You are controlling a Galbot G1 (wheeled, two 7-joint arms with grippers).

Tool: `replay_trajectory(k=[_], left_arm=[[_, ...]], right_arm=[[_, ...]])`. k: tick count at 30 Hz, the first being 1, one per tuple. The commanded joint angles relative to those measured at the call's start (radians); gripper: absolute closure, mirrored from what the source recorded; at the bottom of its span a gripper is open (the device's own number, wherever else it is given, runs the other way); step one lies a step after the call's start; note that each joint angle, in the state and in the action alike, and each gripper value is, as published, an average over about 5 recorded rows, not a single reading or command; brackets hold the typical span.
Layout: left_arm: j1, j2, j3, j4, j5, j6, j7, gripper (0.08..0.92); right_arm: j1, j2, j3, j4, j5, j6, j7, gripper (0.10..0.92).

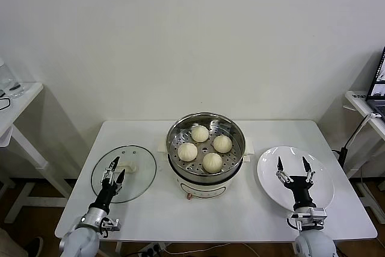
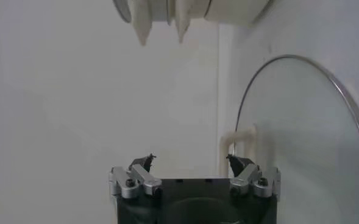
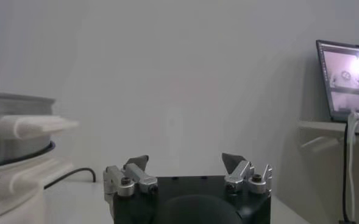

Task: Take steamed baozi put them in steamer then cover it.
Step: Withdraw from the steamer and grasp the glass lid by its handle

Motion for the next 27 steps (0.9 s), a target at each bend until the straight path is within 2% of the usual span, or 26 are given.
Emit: replay_trajectory(k=[1, 27], left_arm=[[-0.069, 0.002, 0.034, 0.052, 0.014, 0.023, 0.018, 0.177], [-0.167, -0.031, 0.062, 0.155, 0.012, 0.039, 0.009, 0.177]], right_arm=[[-0.011, 0.013, 0.004, -0.004, -0.020, 0.002, 0.000, 0.203], [-0.012, 0.012, 0.007, -0.001, -0.054, 0.008, -0.001, 0.203]])
